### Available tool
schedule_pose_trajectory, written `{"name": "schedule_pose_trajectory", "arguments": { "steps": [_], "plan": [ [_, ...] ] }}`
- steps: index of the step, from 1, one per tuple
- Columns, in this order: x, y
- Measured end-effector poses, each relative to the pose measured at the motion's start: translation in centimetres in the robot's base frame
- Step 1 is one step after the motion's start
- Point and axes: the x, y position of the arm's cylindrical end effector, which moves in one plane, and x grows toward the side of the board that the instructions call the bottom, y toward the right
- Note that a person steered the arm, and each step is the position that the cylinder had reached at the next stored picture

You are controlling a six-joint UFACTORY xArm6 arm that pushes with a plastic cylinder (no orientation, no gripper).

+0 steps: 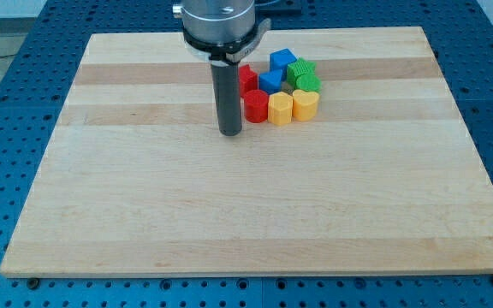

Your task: Push the red circle into the blue triangle

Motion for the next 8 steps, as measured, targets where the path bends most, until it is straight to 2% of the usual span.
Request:
{"name": "schedule_pose_trajectory", "arguments": {
  "steps": [1, 3, 4, 5, 6, 7, 8],
  "plan": [
    [-2.0, 0.0],
    [-2.7, 0.0],
    [-0.2, 0.7],
    [0.2, 3.5],
    [-1.4, 4.0],
    [-0.9, 4.0],
    [3.9, 4.8]
  ]
}}
